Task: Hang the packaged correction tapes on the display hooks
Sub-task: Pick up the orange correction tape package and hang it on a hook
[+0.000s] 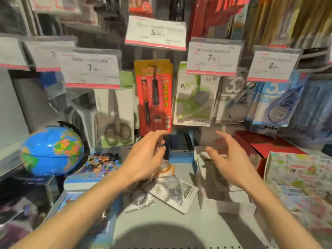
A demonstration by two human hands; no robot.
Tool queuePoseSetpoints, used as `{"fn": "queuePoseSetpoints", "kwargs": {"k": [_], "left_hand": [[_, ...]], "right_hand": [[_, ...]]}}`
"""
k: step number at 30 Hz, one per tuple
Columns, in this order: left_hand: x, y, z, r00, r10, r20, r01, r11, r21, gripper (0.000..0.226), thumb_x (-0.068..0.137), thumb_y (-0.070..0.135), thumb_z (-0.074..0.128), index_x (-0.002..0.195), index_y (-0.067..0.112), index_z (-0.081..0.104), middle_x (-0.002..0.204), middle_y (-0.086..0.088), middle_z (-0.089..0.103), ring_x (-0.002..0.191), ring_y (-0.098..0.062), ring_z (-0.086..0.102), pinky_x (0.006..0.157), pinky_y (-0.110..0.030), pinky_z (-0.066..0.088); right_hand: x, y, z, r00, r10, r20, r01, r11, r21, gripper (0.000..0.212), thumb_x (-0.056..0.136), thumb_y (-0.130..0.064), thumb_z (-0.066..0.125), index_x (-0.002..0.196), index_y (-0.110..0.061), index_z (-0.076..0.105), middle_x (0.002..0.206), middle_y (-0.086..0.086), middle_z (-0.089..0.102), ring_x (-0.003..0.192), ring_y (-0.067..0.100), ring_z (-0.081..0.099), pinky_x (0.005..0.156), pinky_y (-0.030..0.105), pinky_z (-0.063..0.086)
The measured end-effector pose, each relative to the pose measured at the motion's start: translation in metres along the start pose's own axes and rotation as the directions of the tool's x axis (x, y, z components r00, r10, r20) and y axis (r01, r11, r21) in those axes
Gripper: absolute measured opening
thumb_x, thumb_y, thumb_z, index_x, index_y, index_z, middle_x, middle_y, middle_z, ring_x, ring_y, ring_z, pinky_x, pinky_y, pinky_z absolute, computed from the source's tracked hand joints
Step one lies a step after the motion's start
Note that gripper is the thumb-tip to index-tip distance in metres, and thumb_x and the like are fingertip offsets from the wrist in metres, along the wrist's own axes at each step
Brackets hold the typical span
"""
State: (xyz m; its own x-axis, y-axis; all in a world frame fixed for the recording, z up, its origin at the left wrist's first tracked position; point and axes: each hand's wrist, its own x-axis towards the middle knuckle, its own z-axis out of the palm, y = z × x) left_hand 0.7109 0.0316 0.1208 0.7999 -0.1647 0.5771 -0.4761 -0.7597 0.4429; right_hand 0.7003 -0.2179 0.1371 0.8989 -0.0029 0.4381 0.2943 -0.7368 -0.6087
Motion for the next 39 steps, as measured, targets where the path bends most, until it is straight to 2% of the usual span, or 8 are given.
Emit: {"fn": "queuePoseSetpoints", "kwargs": {"k": [6, 13, 18, 25, 30, 32, 35, 39], "left_hand": [[-0.02, -0.058, -0.018, 0.98, -0.058, 0.19, 0.026, 0.985, 0.169, 0.04, 0.098, 0.023, 0.052, 0.138, 0.026, 0.048, 0.127, 0.0, 0.058, 0.116, -0.023, 0.058, 0.095, -0.039, 0.046], [-0.026, -0.085, -0.002, 0.915, -0.158, 0.371, 0.037, 0.949, 0.313, 0.036, 0.098, 0.021, 0.047, 0.132, 0.023, 0.055, 0.13, -0.003, 0.059, 0.123, -0.024, 0.056, 0.099, -0.035, 0.046], [-0.022, -0.091, 0.008, 0.892, -0.215, 0.397, 0.062, 0.929, 0.364, 0.035, 0.098, 0.022, 0.044, 0.129, 0.02, 0.06, 0.132, -0.006, 0.061, 0.123, -0.027, 0.056, 0.101, -0.038, 0.047], [-0.023, -0.09, 0.01, 0.91, -0.243, 0.337, 0.124, 0.933, 0.339, 0.034, 0.099, 0.031, 0.047, 0.126, 0.016, 0.062, 0.129, -0.006, 0.064, 0.122, -0.026, 0.057, 0.101, -0.041, 0.048], [-0.024, -0.084, 0.007, 0.938, -0.225, 0.264, 0.157, 0.954, 0.254, 0.032, 0.099, 0.04, 0.047, 0.12, 0.022, 0.063, 0.113, -0.003, 0.068, 0.108, -0.025, 0.062, 0.088, -0.04, 0.052], [-0.023, -0.082, 0.008, 0.94, -0.238, 0.243, 0.193, 0.962, 0.194, 0.033, 0.098, 0.042, 0.048, 0.121, 0.023, 0.062, 0.112, 0.003, 0.07, 0.106, -0.019, 0.064, 0.089, -0.039, 0.053], [-0.023, -0.078, 0.01, 0.92, -0.297, 0.257, 0.331, 0.938, -0.101, 0.018, 0.098, 0.032, 0.055, 0.111, 0.025, 0.065, 0.094, 0.01, 0.073, 0.089, -0.007, 0.068, 0.085, -0.033, 0.055], [-0.026, -0.067, 0.01, 0.892, -0.35, 0.285, 0.446, 0.779, -0.44, 0.007, 0.098, 0.016, 0.059, 0.101, 0.015, 0.065, 0.072, 0.007, 0.073, 0.079, -0.016, 0.072, 0.076, -0.033, 0.06]], "right_hand": [[0.003, -0.013, 0.072, 0.975, 0.043, 0.216, -0.016, 0.992, -0.127, 0.041, 0.094, -0.037, 0.062, 0.132, -0.023, 0.057, 0.125, -0.002, 0.062, 0.097, 0.014, 0.064, 0.095, 0.038, 0.051], [0.043, -0.021, 0.137, 0.875, 0.059, 0.481, 0.084, 0.96, -0.269, 0.055, 0.092, -0.043, 0.062, 0.14, -0.018, 0.055, 0.141, 0.004, 0.057, 0.13, 0.024, 0.053, 0.107, 0.037, 0.044], [0.055, -0.017, 0.159, 0.808, 0.098, 0.581, 0.082, 0.958, -0.276, 0.064, 0.084, -0.049, 0.069, 0.139, -0.022, 0.054, 0.133, 0.0, 0.062, 0.119, 0.02, 0.06, 0.098, 0.034, 0.05], [0.048, -0.012, 0.145, 0.819, 0.044, 0.572, 0.144, 0.949, -0.279, 0.067, 0.086, -0.043, 0.069, 0.144, -0.017, 0.048, 0.126, 0.004, 0.053, 0.113, 0.02, 0.057, 0.094, 0.028, 0.045], [0.032, -0.01, 0.115, 0.869, -0.026, 0.494, 0.153, 0.964, -0.219, 0.072, 0.079, -0.039, 0.071, 0.142, -0.014, 0.048, 0.108, -0.005, 0.041, 0.11, 0.02, 0.052, 0.091, 0.022, 0.04], [0.023, -0.012, 0.105, 0.887, -0.071, 0.457, 0.176, 0.965, -0.193, 0.052, 0.077, -0.039, 0.071, 0.124, -0.021, 0.058, 0.105, -0.005, 0.042, 0.104, 0.018, 0.05, 0.087, 0.024, 0.043], [0.009, -0.013, 0.098, 0.907, -0.101, 0.409, 0.177, 0.972, -0.152, 0.048, 0.076, -0.042, 0.069, 0.12, -0.026, 0.056, 0.106, -0.009, 0.041, 0.101, 0.011, 0.047, 0.084, 0.019, 0.043], [-0.004, -0.009, 0.095, 0.933, -0.126, 0.337, 0.182, 0.974, -0.139, 0.059, 0.077, -0.051, 0.067, 0.128, -0.032, 0.044, 0.111, -0.013, 0.036, 0.101, 0.003, 0.044, 0.078, 0.01, 0.036]]}}
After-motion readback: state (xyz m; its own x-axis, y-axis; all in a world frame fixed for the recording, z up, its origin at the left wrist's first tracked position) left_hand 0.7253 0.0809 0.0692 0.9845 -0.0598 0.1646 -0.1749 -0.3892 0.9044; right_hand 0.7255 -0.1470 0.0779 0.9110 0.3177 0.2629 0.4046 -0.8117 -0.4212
